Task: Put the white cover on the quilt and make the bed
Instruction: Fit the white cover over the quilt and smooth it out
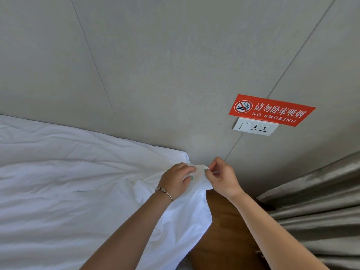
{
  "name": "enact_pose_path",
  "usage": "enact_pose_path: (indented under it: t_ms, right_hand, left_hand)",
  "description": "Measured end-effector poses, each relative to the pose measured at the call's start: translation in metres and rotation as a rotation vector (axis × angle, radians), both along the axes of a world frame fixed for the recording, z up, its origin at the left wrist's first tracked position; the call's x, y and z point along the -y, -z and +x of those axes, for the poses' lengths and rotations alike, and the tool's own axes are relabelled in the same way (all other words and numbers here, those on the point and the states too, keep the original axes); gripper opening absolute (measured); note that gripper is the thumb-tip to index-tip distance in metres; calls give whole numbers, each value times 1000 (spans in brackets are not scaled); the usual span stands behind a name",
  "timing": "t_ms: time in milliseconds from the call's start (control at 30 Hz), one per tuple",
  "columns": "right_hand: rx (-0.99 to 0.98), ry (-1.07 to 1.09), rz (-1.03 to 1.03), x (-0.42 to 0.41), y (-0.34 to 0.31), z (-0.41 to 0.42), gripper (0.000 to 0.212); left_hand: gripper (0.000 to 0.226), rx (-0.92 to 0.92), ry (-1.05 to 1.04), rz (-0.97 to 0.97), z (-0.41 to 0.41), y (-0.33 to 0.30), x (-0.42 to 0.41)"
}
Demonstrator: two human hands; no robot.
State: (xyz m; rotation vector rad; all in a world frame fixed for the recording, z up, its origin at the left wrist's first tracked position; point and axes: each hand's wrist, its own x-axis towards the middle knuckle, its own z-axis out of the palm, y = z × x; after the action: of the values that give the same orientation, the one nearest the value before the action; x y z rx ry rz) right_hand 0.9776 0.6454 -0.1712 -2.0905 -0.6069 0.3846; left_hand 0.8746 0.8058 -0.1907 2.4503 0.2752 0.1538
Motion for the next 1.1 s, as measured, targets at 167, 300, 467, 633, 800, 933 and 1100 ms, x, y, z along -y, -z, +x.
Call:
enact_pose_path:
  t_ms: [167,300,467,633,800,933,1100]
  right_hand:
    - [207,-66,-136,-2,-11,2,10]
    - [544,-221,-410,12,-12,7,13]
    - [509,-189,-238,17,-8,5,15]
    - [165,-79,3,-6,-37,-5,26]
    - [447,-239,-251,-20,-77,-1,12]
    - [412,-266,-153,-37,-103,-6,9]
    - [29,-305,184,-45,-101,-16,12]
  left_hand:
    - [16,-13,-165,14,5,-7,0]
    - [12,-127,-123,-119,-5,-19,-11]
    - [18,-169,-33,6,-16,-39,-17]
    - [18,10,-43,51,-25,-60,-24]
    - [15,-9,-99,-38,-22,-99,-36]
    - [13,78,-41,-342,-14,-114,-30]
    - [21,216,-134,-501,-19,-117,-35]
